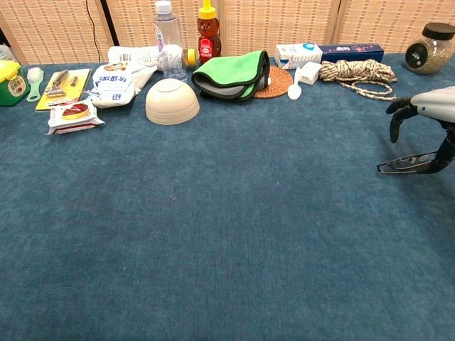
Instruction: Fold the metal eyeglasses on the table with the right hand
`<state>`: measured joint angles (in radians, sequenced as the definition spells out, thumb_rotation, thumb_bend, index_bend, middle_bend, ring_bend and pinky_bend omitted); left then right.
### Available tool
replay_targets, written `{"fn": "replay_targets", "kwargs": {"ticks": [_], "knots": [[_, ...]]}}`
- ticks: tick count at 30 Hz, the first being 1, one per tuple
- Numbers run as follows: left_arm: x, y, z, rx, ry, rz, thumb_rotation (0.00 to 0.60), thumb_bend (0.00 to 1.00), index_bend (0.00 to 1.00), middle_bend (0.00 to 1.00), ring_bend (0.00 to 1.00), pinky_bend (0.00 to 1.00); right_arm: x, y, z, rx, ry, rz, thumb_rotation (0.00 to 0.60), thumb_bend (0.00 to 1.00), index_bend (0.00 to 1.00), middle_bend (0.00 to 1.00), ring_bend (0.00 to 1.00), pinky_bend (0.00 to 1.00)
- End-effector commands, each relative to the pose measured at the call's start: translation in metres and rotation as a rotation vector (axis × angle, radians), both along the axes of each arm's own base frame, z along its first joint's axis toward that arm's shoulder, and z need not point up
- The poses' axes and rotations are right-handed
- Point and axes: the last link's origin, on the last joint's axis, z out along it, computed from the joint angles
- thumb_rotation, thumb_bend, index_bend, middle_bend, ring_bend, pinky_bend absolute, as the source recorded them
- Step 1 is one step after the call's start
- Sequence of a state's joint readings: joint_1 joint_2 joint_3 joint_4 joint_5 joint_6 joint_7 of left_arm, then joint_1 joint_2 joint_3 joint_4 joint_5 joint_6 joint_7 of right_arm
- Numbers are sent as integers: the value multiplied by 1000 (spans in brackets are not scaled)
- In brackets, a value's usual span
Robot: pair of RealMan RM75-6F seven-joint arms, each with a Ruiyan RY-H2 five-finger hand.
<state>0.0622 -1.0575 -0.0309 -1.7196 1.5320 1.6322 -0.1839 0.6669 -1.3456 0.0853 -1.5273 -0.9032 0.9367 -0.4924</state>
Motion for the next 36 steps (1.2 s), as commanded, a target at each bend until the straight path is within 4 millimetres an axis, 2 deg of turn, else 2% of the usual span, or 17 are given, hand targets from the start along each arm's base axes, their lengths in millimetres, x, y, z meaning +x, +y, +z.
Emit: {"fn": "replay_targets", "kwargs": {"ticks": [1, 6, 15, 21, 26, 36], "knots": [[0, 0, 0, -1, -2, -1, 540, 256, 261, 188, 150, 0, 0, 8, 15, -43, -16, -1, 600, 221, 370, 82, 70, 31], [1, -1, -1, 0, -6, -6, 541, 255, 261, 188, 151, 0, -5, 9, 24, -72, -9, 12, 600, 221, 394, 90, 70, 31], [0, -3, 2, 5, -3, 2, 542, 255, 261, 188, 150, 0, -25, 4, 21, -81, -16, -24, 600, 222, 444, 105, 73, 31], [-1, -4, 2, 3, -4, 3, 542, 255, 261, 188, 151, 0, -24, 3, 18, -77, -26, -8, 600, 222, 487, 116, 73, 31], [-1, -5, 2, 3, -2, 4, 539, 256, 261, 187, 150, 0, -20, 5, 13, -52, -30, 0, 600, 223, 464, 117, 73, 31], [-5, -8, 3, 3, -4, 18, 541, 255, 260, 188, 150, 0, 5, 4, 1, 8, -32, 37, 600, 223, 452, 114, 73, 31]]}}
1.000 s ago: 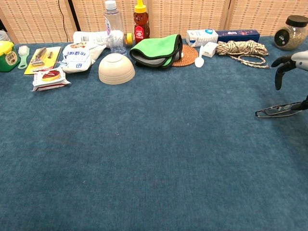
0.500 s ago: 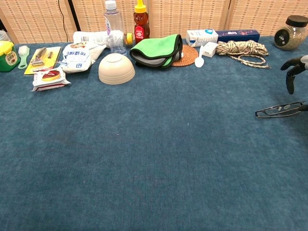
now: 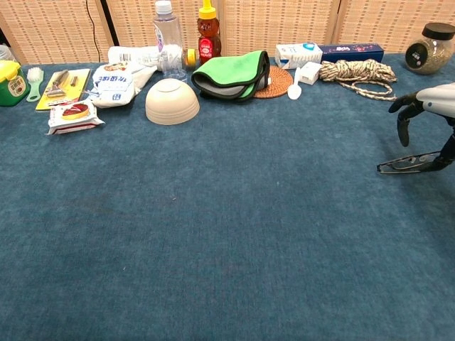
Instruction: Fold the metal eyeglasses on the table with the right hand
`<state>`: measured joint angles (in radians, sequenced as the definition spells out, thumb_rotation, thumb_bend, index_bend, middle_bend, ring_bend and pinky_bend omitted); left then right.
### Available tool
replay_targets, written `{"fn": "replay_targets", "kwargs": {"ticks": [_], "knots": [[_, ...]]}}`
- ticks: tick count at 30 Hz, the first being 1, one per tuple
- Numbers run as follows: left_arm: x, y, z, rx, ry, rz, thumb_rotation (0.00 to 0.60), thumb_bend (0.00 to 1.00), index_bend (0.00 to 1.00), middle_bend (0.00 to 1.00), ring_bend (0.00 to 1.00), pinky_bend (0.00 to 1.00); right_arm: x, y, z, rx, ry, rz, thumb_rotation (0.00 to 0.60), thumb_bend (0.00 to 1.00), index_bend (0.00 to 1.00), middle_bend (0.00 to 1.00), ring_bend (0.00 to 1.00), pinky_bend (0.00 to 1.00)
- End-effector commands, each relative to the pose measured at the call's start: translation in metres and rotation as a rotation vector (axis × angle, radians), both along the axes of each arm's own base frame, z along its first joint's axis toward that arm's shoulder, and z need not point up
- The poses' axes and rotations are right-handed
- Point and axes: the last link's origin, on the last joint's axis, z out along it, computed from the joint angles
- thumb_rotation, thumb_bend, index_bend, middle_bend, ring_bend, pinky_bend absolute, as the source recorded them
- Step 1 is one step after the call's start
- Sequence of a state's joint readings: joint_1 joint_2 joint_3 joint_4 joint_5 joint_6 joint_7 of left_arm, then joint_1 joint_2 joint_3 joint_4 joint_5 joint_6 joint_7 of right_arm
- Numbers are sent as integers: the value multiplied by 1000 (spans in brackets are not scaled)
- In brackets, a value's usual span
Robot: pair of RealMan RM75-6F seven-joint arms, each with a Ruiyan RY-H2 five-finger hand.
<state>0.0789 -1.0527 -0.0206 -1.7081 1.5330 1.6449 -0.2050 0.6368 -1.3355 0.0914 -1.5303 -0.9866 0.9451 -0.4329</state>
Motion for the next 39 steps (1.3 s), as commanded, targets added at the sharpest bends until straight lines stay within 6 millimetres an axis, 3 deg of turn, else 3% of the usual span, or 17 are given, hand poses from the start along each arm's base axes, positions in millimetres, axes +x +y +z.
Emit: {"fn": "replay_targets", "kwargs": {"ticks": [1, 12, 39], "knots": [[-2, -1, 0, 0, 1, 6, 541, 255, 260, 188, 150, 0, 6, -1, -4, 20, 5, 8, 600, 223, 452, 114, 73, 31], [-7, -3, 0, -2, -4, 17, 539, 255, 261, 188, 150, 0, 10, -2, -9, 72, 70, -15, 600, 222, 453, 114, 73, 31], [-1, -1, -5, -16, -13, -7, 540, 255, 261, 188, 151, 0, -6, 14, 5, 105, 171, -73, 600, 223, 498, 114, 73, 31]]}}
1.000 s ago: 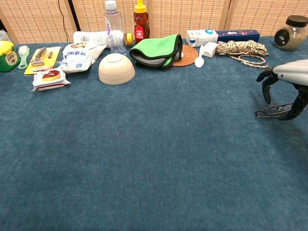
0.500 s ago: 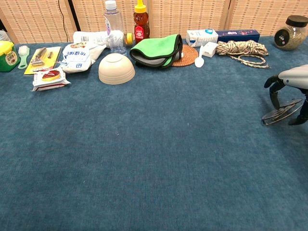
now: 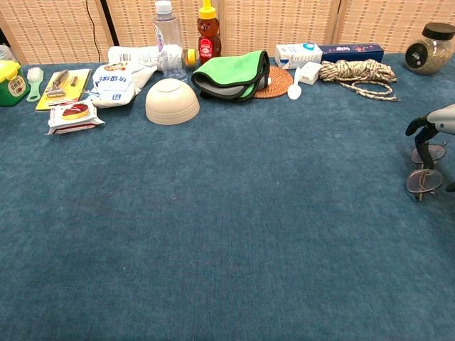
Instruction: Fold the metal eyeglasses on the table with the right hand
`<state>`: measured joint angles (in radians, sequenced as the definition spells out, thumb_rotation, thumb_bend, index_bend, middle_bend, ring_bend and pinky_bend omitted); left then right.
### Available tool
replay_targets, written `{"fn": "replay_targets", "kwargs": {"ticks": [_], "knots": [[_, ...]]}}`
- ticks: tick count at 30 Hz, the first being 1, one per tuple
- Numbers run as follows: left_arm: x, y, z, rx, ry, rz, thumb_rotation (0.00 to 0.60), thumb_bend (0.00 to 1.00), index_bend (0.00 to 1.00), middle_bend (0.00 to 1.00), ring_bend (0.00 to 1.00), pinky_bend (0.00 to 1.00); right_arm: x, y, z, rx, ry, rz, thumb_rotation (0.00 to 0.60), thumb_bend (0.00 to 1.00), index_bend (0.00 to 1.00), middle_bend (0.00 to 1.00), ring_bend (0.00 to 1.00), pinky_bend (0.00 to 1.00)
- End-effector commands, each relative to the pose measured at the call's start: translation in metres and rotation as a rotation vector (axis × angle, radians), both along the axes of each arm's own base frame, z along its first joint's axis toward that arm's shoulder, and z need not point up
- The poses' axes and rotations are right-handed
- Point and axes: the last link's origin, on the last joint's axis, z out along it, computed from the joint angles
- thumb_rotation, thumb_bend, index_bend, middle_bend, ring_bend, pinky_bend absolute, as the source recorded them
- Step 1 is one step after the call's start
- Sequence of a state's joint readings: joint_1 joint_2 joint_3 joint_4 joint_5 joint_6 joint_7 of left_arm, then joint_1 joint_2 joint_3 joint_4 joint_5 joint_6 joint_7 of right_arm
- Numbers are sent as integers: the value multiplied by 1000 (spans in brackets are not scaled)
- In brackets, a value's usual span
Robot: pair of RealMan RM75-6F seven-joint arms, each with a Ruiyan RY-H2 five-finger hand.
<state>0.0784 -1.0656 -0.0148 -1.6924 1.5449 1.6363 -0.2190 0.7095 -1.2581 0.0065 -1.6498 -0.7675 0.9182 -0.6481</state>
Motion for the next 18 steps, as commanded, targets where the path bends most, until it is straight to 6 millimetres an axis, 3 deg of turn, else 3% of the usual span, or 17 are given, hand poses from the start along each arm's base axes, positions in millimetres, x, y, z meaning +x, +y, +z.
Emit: {"fn": "replay_targets", "kwargs": {"ticks": [1, 18], "knots": [[0, 0, 0, 0, -1, -1, 540, 255, 260, 188, 151, 0, -1, 1, 0, 4, 4, -3, 600, 223, 499, 114, 73, 31], [0, -1, 2, 3, -3, -3, 540, 256, 261, 188, 150, 0, -9, 4, 12, -16, 4, -25, 600, 224, 507, 112, 70, 25]]}}
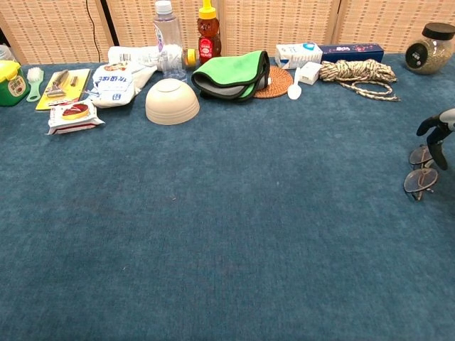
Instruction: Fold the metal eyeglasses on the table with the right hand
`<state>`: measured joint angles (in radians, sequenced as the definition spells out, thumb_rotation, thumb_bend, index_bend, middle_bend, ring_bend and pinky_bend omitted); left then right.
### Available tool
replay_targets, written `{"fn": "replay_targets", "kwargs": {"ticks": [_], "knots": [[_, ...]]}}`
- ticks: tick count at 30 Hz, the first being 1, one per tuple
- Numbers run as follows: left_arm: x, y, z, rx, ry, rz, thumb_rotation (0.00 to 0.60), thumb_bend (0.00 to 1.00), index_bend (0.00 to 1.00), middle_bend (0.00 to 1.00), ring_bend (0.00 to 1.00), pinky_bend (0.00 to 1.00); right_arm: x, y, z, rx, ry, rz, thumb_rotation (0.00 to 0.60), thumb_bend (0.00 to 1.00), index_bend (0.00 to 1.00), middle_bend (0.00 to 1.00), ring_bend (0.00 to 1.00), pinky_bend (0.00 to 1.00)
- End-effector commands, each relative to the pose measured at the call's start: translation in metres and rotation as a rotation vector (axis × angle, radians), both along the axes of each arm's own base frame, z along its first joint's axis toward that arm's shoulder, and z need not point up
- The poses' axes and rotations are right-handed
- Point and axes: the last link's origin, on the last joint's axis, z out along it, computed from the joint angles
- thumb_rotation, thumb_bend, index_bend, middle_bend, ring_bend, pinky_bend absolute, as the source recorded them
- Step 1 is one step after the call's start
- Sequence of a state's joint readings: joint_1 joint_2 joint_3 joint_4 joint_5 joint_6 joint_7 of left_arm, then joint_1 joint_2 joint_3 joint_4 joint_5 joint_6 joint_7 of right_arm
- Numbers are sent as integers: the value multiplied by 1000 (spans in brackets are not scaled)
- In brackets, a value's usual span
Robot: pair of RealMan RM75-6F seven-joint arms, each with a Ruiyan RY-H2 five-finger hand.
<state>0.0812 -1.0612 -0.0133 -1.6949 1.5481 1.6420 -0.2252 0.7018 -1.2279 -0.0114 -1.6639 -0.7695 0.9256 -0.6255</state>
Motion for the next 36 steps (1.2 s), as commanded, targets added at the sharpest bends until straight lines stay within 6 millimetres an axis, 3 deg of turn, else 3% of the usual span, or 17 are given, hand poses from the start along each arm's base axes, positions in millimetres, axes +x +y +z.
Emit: {"fn": "replay_targets", "kwargs": {"ticks": [1, 14, 21, 36], "knots": [[0, 0, 1, 3, 0, -2, 539, 255, 261, 188, 150, 0, -2, 0, 5, -20, -6, -7, 600, 224, 507, 112, 69, 25], [1, 0, 5, 21, 13, 0, 538, 255, 261, 188, 151, 0, -6, 12, 47, -241, -147, -10, 600, 223, 414, 113, 71, 32], [-1, -1, 8, 22, 43, 13, 539, 256, 261, 188, 150, 0, -12, 36, 67, -338, -238, -28, 600, 223, 335, 120, 78, 73], [-4, -10, 8, 6, 67, 32, 538, 255, 261, 188, 149, 0, -15, 93, 91, -495, -429, 18, 600, 223, 293, 122, 85, 86]]}}
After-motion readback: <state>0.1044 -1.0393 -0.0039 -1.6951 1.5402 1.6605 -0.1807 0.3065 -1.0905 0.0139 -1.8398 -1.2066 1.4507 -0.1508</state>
